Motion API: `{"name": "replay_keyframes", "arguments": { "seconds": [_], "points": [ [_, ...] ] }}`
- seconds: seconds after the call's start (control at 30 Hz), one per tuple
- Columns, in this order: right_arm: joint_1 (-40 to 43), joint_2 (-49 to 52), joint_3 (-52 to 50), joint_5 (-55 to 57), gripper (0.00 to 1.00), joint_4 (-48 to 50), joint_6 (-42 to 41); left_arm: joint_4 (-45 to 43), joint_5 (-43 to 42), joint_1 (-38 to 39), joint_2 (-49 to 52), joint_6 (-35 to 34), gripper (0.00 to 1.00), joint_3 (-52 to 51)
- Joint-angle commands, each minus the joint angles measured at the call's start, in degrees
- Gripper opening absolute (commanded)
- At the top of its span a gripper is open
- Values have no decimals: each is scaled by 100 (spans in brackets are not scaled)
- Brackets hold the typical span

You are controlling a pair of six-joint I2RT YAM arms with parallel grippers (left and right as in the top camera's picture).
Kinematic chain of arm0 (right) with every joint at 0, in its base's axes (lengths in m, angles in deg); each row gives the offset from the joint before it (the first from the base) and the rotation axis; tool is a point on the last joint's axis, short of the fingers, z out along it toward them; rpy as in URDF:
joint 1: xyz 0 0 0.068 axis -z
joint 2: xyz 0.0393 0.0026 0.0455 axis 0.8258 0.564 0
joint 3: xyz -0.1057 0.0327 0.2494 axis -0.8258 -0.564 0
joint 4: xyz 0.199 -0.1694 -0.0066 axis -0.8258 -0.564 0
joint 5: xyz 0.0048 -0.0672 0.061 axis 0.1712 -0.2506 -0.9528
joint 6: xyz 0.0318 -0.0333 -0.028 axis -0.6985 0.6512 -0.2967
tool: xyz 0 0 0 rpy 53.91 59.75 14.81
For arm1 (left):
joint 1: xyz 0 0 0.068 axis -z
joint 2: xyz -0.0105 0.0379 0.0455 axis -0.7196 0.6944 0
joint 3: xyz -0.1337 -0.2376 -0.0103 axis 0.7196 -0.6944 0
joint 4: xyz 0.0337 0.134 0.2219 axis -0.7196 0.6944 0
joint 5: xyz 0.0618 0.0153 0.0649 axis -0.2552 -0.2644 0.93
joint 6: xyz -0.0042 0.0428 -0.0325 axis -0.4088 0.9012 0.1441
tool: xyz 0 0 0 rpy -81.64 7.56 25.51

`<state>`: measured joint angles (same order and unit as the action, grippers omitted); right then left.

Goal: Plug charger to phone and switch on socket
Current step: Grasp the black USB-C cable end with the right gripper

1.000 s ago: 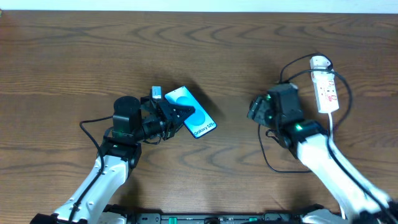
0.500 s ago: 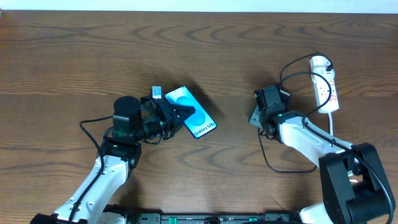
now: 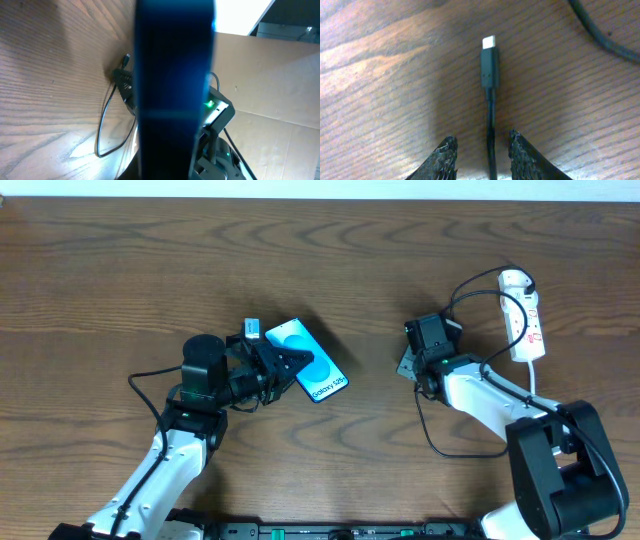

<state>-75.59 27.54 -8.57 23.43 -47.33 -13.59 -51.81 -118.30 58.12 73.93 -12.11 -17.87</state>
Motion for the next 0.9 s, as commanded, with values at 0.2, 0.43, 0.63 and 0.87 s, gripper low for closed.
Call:
{"name": "replay_keyframes", "arguments": {
  "seconds": [0.2, 0.43, 0.63, 0.87],
  "points": [
    [-107, 168, -87, -247, 1, -26, 282, -59, -210, -15, -22, 118, 8, 118],
    [-101, -1019, -85, -1825, 1, -240, 1384, -575, -1346, -492, 107, 197, 7, 133],
    [-101, -3014, -85, -3311, 1, -1344, 2328, -1366, -1869, -894, 621, -17, 7, 455],
    [-118, -4889, -90, -5416, 1, -2197, 3016, -2430, -1978, -643, 1222, -350, 8, 927]
  ]
}}
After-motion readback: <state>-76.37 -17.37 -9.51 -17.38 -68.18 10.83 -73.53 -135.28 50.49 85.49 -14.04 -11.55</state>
